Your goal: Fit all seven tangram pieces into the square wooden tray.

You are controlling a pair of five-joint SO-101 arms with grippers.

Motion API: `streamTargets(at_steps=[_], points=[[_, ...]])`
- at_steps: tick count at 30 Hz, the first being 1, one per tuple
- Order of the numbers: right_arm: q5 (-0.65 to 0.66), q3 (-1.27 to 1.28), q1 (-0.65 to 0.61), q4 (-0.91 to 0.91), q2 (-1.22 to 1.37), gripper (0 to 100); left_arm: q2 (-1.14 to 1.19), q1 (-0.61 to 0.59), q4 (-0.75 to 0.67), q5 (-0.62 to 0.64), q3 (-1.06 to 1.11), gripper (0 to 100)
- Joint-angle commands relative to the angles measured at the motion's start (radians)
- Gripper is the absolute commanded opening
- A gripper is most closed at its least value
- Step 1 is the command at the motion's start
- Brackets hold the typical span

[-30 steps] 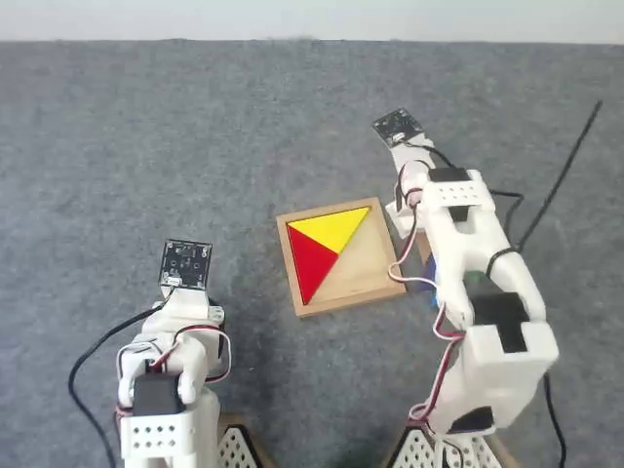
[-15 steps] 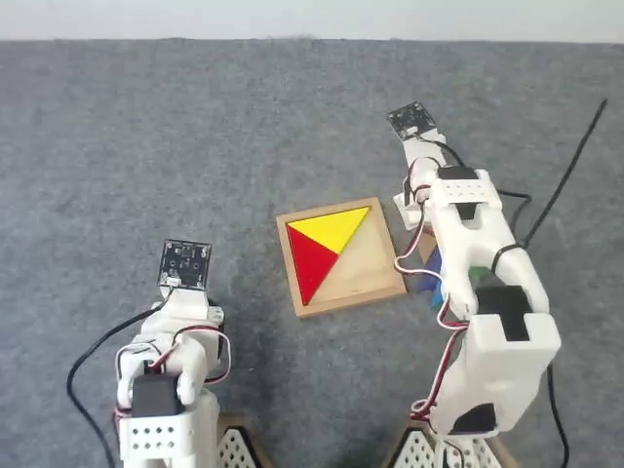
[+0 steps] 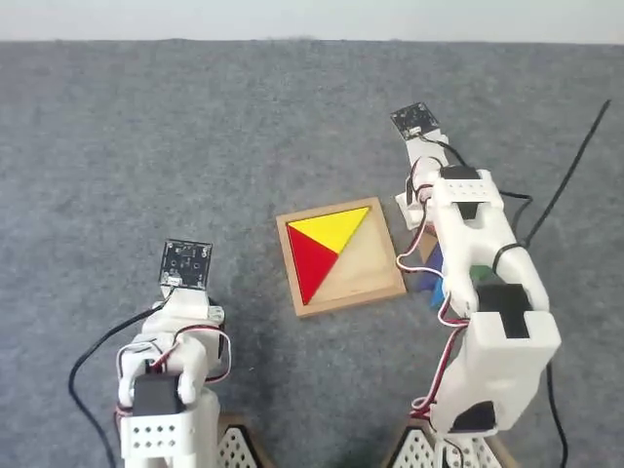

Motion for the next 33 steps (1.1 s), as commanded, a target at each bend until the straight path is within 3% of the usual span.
streamTargets(at_steps=[1,8,15,33], points=[[-0.025,-0.028,0.012,0.022,-0.071,14.0,-0.017,0.005,0.003,-0.002,-0.010,2],[-0.064,0.015,-0.031,0.024,-0.159,15.0,-0.017,0.005,0.003,-0.002,-0.010,2],[-0.068,0.032,-0.073,0.022,-0.160,29.8,-0.017,0.005,0.003,-0.002,-0.010,2],[-0.094,-0.029,-0.024,0.002,0.016,30.3,-0.017,0.005,0.003,-0.002,-0.010,2]])
